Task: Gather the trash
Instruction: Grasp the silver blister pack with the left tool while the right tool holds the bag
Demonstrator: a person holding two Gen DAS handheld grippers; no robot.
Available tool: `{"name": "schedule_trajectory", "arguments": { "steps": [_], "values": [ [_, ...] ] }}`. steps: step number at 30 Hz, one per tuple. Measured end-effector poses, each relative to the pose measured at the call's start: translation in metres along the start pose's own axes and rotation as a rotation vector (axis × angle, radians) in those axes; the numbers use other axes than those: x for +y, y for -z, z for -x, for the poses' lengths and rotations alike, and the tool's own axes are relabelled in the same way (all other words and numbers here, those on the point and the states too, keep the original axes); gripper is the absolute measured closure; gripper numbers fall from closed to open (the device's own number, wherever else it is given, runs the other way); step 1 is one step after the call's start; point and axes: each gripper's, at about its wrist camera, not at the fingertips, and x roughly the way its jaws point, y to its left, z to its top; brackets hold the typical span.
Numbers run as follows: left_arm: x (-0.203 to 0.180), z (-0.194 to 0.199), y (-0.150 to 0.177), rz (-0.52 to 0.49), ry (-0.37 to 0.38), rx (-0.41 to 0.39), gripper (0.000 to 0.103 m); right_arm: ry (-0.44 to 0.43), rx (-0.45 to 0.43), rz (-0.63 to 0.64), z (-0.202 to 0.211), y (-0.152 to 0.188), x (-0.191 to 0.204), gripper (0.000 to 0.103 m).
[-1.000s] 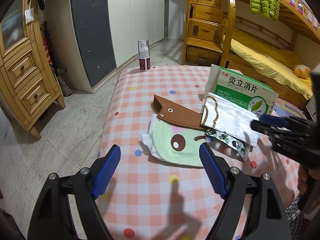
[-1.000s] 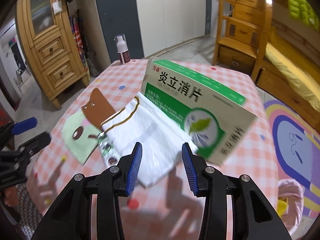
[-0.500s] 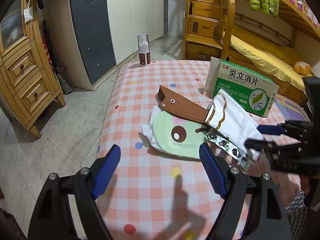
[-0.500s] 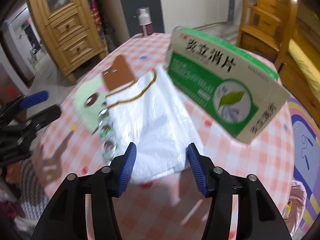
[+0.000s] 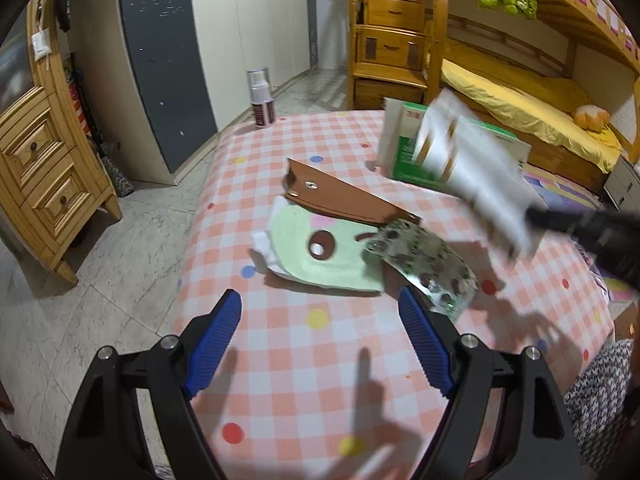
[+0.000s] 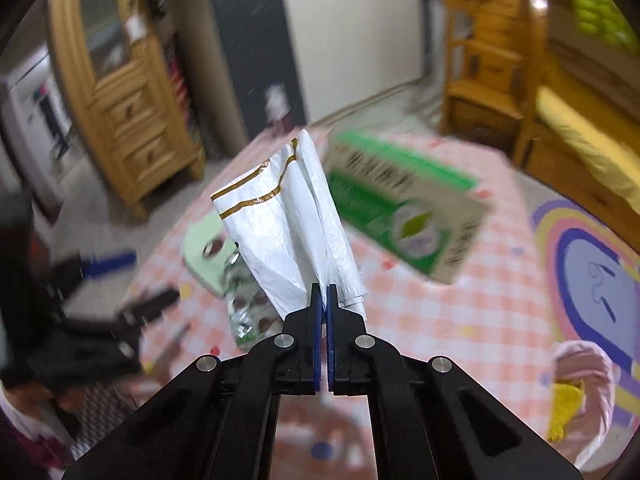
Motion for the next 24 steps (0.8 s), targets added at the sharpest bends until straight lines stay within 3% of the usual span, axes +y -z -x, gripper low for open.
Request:
{"name": "schedule_trajectory", "arguments": {
  "steps": [3, 7, 14, 18, 24],
  "values": [
    [-0.012, -0.004, 0.002, -0.007, 0.029, 0.017, 0.024, 0.082, -0.037, -0.040, 0.022, 0.000, -0.011, 0.102],
    [-0.029, -0.012, 0.003, -0.023, 0.055, 0.035, 0.024, 0.176, -0.014, -0.031, 0.025, 0.014, -0.017, 0.102],
    [-0.053, -0.034, 0.002, -0.019, 0.113, 0.101, 0.054, 0.176, 0.026, -0.102, 0.022, 0.039, -0.035, 0.102],
    [-0.055, -0.042, -0.003, 0.027, 0.141, 0.107, 0.059, 0.173, 0.032, -0.112, 0.025, 0.044, -0.037, 0.102],
    [-0.062, -0.036, -0.012, 0.041, 0.223, 0.065, 0.093, 0.168, 0.019, -0.131, 0.033, 0.046, -0.040, 0.102]
  ]
}}
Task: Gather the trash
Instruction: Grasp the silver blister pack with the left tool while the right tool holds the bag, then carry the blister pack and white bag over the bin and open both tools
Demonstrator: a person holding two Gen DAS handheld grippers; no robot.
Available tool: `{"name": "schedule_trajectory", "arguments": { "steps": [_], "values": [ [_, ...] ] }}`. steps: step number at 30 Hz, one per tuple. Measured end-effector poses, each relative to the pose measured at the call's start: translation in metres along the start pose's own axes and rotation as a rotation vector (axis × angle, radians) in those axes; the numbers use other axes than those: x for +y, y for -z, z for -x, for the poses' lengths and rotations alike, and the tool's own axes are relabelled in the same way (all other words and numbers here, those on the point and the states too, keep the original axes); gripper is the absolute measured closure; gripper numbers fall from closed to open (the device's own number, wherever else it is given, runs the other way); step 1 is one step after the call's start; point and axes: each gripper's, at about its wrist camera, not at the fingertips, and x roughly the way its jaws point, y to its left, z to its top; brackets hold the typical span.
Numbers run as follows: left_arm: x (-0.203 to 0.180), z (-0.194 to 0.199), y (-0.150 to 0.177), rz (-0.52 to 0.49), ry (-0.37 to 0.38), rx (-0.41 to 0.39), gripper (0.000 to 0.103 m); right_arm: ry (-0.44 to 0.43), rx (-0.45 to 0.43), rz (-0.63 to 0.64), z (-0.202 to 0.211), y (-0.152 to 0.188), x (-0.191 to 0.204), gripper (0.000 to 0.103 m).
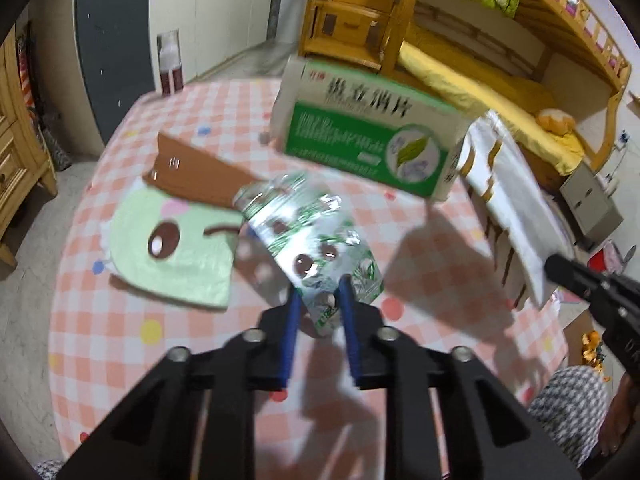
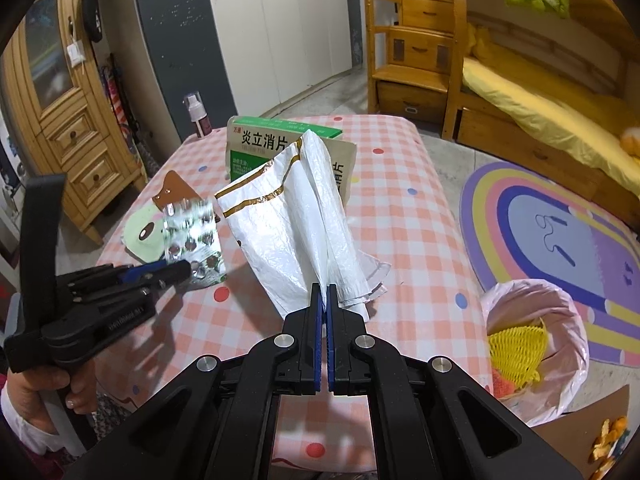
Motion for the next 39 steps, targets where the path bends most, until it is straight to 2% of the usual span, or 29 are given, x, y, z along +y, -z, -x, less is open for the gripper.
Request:
{"name": "schedule_trajectory", "arguments": {
  "steps": [1, 8, 14, 17, 22, 30, 39],
  "values": [
    [-0.004, 0.008, -0.002, -0.016, 0.012, -0.027, 0.100, 0.002, -0.005, -0.005, 0.003, 0.001, -0.002, 0.102],
    [-0.031, 0.052, -0.004, -0.118, 0.045, -0.118, 0.101, 0.013, -0.039, -0.080, 0.025, 0.004, -0.024, 0.102],
    [-0.072, 0.060, -0.003, -0.235, 0.041, -0.146, 0.101, 0.043, -0.057, -0.167, 0.043, 0.014, -0.052, 0.102],
    [-0.101, 0.053, -0.003, -0.319, 0.049, -0.152, 0.101, 0.071, -0.072, -0.217, 0.053, 0.022, -0.072, 0.102],
    [-0.160, 0.040, -0.001, -0.442, 0.111, -0.152, 0.101, 0.168, -0.088, -0.323, 0.074, 0.045, -0.120, 0.102],
    [-0.239, 0.008, 0.003, -0.576, 0.207, -0.120, 0.101, 0.323, -0.095, -0.506, 0.099, 0.084, -0.200, 0.102],
    [-0.307, -0.023, 0.002, -0.672, 0.250, -0.089, 0.100, 0.360, -0.068, -0.600, 0.085, 0.099, -0.246, 0.102]
  ]
}}
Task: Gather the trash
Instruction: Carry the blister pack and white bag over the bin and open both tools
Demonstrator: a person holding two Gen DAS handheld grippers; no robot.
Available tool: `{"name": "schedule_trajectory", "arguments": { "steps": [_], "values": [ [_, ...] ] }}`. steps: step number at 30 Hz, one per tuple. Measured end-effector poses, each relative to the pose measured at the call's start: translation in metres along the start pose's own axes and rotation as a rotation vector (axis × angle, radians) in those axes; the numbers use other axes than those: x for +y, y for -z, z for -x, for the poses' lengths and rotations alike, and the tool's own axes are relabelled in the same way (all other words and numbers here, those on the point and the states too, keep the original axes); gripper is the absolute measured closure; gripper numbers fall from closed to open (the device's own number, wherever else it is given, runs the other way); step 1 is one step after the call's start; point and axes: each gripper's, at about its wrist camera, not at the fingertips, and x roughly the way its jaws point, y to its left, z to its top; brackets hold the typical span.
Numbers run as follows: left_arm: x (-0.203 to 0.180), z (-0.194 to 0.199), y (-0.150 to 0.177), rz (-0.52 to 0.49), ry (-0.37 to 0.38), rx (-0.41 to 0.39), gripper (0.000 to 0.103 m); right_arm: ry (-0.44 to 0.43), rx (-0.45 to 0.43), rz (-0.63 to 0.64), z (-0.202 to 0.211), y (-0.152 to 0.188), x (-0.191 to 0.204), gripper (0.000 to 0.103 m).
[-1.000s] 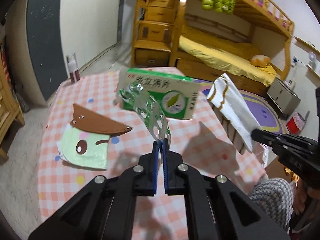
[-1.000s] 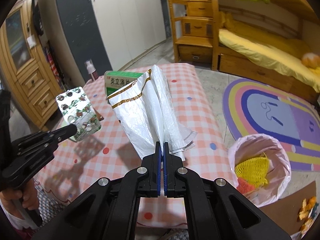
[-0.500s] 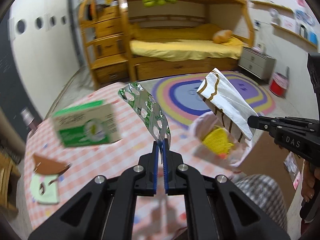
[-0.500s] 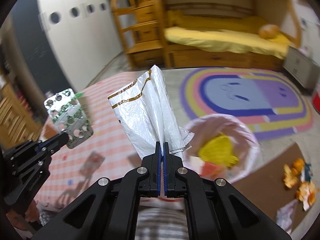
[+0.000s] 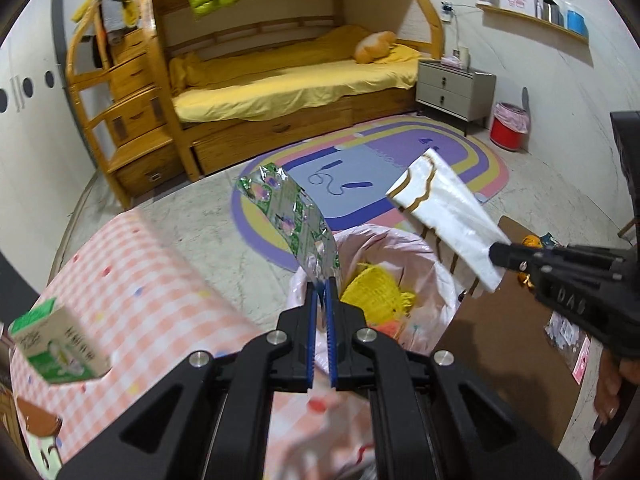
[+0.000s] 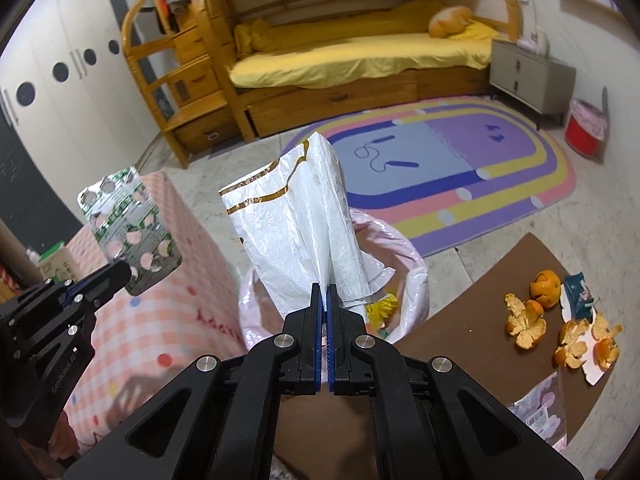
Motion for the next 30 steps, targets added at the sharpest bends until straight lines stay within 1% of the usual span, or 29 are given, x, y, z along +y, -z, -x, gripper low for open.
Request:
{"name": "schedule_trajectory", "arguments": {
  "steps": [4, 6, 7, 8, 10, 11, 12, 13, 14, 15, 20, 24, 30],
  "values": [
    [-0.010, -0.012, -0.015, -0.020, 0.008, 0.000, 0.100, 0.001, 0.008, -0.027, -0.011, -0.006, -0.008, 0.101],
    [-0.011, -0.014, -0.020, -0.022, 0.013, -0.007, 0.097, -0.001, 0.012, -0.032, -0.019, -0.010, -0.009, 0.101],
    [-0.013, -0.015, -0.023, -0.021, 0.011, -0.008, 0.088, 0.000, 0.014, -0.033, -0.022, -0.011, -0.011, 0.101],
    [-0.011, -0.014, -0.023, -0.016, 0.004, -0.015, 0.073, -0.001, 0.019, -0.033, -0.025, -0.011, -0.009, 0.101],
    [-0.007, -0.011, -0.022, -0.002, -0.003, -0.030, 0.061, -0.008, 0.033, -0.032, -0.034, -0.013, -0.009, 0.097],
    [-0.003, -0.009, -0.022, 0.011, -0.010, -0.029, 0.058, -0.008, 0.044, -0.022, -0.040, -0.014, -0.008, 0.096],
    [0.001, -0.009, -0.020, 0.025, -0.014, -0.025, 0.057, -0.012, 0.057, -0.014, -0.044, -0.014, -0.008, 0.092],
    [0.004, -0.008, -0.020, 0.035, -0.019, -0.023, 0.054, -0.018, 0.069, -0.012, -0.049, -0.014, -0.008, 0.080],
    [0.009, -0.007, -0.018, 0.051, -0.029, -0.021, 0.052, -0.011, 0.076, -0.013, -0.052, -0.013, -0.008, 0.072],
    [0.014, -0.005, -0.016, 0.066, -0.035, -0.020, 0.051, -0.007, 0.078, -0.013, -0.053, -0.014, -0.008, 0.063],
    [0.032, 0.007, -0.006, 0.107, -0.087, -0.014, 0.047, -0.012, 0.049, -0.023, -0.035, -0.011, -0.007, 0.063],
    [0.044, 0.022, 0.005, 0.139, -0.108, -0.015, 0.047, -0.033, 0.013, -0.010, -0.010, -0.011, 0.002, 0.064],
    [0.062, 0.054, 0.028, 0.182, -0.145, -0.022, 0.045, -0.090, -0.047, 0.060, 0.030, -0.007, 0.033, 0.064]
  ]
}}
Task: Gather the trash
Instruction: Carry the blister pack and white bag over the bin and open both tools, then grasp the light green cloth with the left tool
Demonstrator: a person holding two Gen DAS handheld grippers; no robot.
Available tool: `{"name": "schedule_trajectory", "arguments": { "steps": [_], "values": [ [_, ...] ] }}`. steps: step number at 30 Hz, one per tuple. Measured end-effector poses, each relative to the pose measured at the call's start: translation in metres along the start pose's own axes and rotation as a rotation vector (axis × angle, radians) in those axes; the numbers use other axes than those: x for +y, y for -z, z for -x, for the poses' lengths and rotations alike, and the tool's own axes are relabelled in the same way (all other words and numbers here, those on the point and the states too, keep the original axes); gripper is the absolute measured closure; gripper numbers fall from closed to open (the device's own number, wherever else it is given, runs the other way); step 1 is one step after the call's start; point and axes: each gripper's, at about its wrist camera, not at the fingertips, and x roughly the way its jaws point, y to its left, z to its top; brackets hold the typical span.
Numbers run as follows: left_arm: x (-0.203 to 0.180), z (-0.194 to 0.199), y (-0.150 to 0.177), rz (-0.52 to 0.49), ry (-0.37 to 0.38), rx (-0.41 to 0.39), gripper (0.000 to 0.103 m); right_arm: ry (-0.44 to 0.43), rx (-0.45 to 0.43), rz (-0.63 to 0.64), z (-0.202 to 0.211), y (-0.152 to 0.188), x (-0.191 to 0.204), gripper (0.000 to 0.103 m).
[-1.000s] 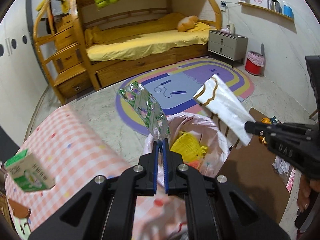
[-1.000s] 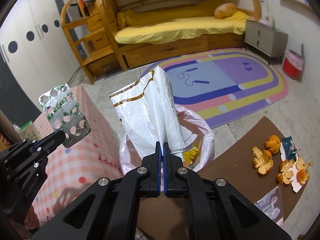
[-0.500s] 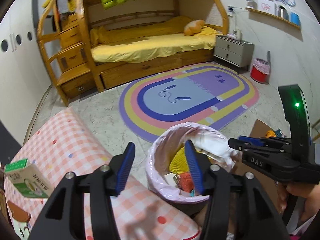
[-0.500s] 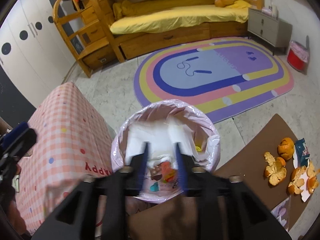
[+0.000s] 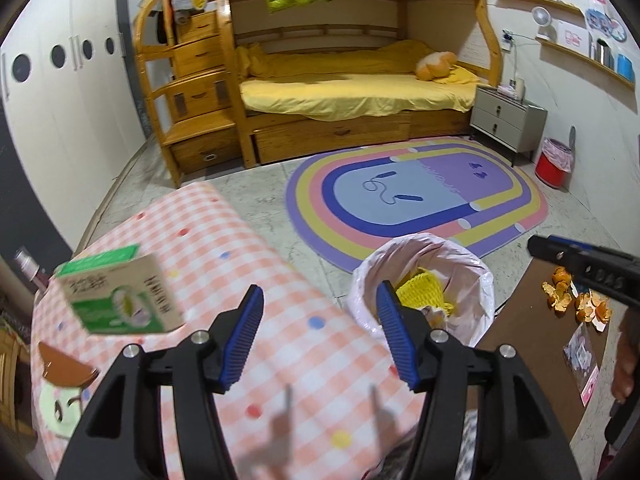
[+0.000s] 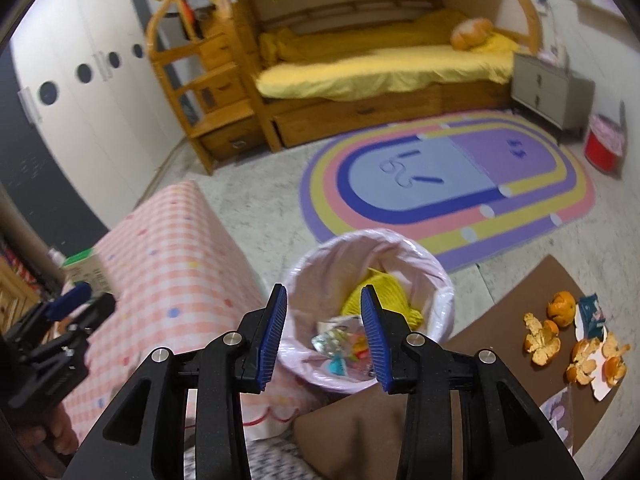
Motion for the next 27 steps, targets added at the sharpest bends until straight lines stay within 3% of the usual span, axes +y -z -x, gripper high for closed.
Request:
{"name": "schedule_trajectory", "arguments": {
  "steps": [4, 11, 16, 19, 24, 27],
  "values": [
    [0.025, 0.020, 0.017, 0.063, -0.019, -0.012, 0.037, -0.080, 0.006, 0.110, 0.014, 0.007, 0.039, 0.063],
    [0.078, 0.040, 0.056, 0.186, -0.094, 0.028, 0.033, -0.166, 0.018, 0.287, 0.017, 0.022, 0.108, 0.063],
    [0.119, 0.051, 0.080, 0.267, -0.175, 0.044, 0.026, -0.218, 0.020, 0.374, 0.013, 0.029, 0.153, 0.047],
    [0.147, 0.059, 0.091, 0.314, -0.238, 0.045, 0.020, -0.227, 0.018, 0.412, 0.005, 0.033, 0.178, 0.046],
    [0.188, 0.071, 0.113, 0.385, -0.317, 0.058, 0.018, -0.238, 0.006, 0.436, -0.007, 0.038, 0.206, 0.048],
    [0.216, 0.073, 0.126, 0.438, -0.355, 0.074, 0.018, -0.247, 0.008, 0.443, -0.014, 0.039, 0.219, 0.063]
  ]
}}
